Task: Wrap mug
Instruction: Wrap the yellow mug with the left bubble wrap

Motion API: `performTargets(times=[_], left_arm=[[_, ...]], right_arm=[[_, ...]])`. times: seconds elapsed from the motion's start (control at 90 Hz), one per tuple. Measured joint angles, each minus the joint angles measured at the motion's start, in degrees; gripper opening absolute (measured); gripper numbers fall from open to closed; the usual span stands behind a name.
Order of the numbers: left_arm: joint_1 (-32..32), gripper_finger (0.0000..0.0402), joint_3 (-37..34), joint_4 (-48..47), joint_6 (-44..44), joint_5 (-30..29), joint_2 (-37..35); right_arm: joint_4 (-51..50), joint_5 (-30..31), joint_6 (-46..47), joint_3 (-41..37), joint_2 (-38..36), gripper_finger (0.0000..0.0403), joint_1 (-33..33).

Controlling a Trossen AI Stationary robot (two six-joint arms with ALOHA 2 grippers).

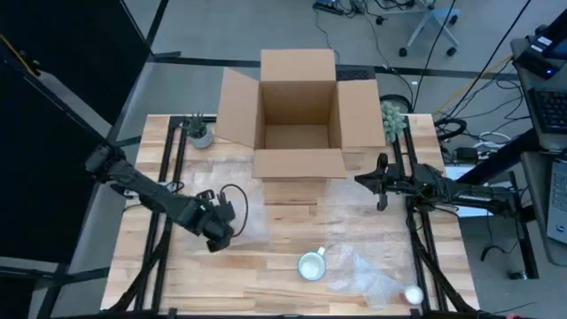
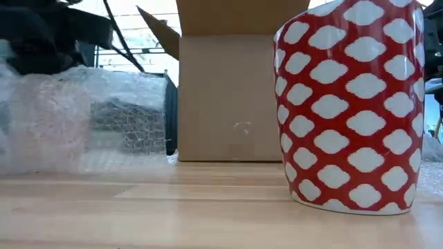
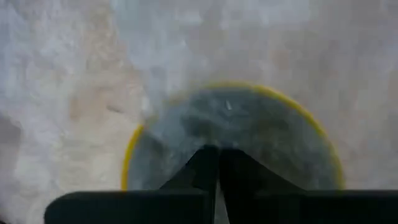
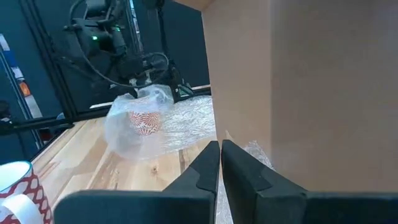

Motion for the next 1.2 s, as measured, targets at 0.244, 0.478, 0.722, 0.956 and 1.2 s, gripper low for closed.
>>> performTargets(times=[0.244,0.478,0.722,0.956,1.2], left_arm=[[3.1,0.0002,0.0,5.4,3.6,3.8,0.8],[4.0,0.0002,-4.9,11.6,3.1,8.2,1.8],[3.9,0.0002,-5.6,12.9,3.1,8.4,1.4],[3.9,0.0002,-5.7,12.9,3.4,8.1,1.5],[3.9,0.0002,-5.7,12.9,3.4,8.0,1.5]], right_arm=[[0.0,0.0,0.0,0.0,0.0,0.0004,0.0],[0.0,0.0,0.0,0.0,0.0,0.0004,0.0],[0.0,0.0,0.0,0.0,0.0,0.0004,0.0],[0.0,0.0,0.0,0.0,0.0,0.0004,0.0],[0.2,0.0,0.0,0.0,0.0,0.0004,0.0]])
